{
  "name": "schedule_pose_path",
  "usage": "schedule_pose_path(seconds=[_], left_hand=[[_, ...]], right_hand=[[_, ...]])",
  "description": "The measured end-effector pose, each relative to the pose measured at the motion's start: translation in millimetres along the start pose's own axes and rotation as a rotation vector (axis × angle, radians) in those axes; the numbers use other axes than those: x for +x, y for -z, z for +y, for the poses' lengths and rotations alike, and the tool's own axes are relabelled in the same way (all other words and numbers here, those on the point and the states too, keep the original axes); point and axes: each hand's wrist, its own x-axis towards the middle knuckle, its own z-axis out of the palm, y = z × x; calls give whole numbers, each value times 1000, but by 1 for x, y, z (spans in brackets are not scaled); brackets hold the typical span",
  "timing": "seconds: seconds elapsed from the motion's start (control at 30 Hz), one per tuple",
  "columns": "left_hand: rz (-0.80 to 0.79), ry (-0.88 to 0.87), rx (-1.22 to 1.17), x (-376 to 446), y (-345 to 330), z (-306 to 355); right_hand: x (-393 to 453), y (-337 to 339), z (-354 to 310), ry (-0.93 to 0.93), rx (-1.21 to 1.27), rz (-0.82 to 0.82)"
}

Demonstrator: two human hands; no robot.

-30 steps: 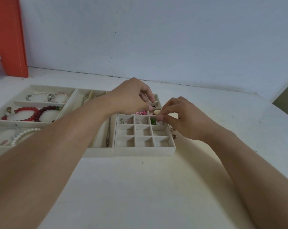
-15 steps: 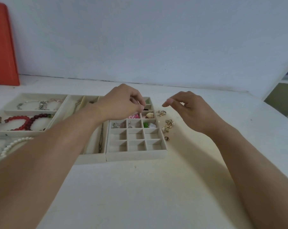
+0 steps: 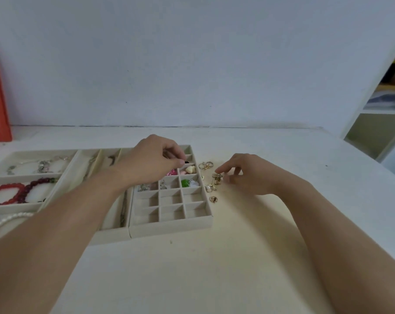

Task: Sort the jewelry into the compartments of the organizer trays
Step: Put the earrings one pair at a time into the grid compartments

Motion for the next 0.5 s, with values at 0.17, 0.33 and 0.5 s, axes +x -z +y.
schedule_pose_path(seconds=[0.17, 0.33, 0.5], left_hand=[[-13, 1, 3, -1, -2, 1], [-20, -5, 10, -3, -4, 4], [-13, 4, 33, -1, -6, 2]], right_hand=[[-1, -3, -4, 1, 4, 35], [-1, -3, -4, 18, 8, 54], [-2, -2, -5, 26, 39, 72]])
